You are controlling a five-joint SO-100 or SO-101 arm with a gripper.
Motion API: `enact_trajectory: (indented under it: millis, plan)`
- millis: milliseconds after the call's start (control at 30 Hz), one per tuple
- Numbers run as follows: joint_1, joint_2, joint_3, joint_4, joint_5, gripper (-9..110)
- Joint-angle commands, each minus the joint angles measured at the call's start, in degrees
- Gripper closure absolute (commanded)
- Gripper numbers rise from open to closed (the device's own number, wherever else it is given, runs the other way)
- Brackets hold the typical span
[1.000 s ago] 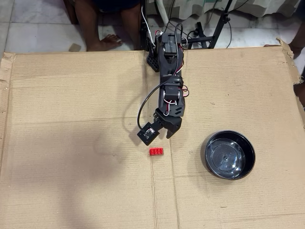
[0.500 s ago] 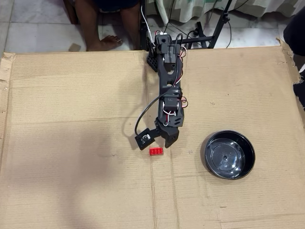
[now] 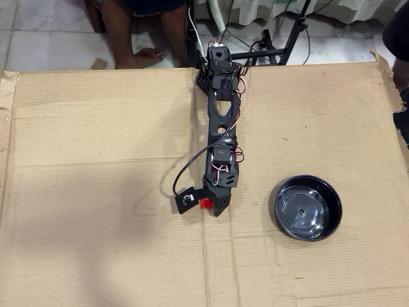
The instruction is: Grasp a lego block and put it in the bin.
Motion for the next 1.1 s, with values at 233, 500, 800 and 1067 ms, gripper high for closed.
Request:
enact_trajectory:
  millis: [233,500,800,1067]
  plan:
    - [0.88,0.62,3.08,-1.41,0.26,73]
    - [1.05,0.62,6.15,-1.41,0.09,73]
    - [1.05,0.44,6.68,-1.41,0.00,81]
    - [1.23,0.44,8.96,-1.41,0.00,100]
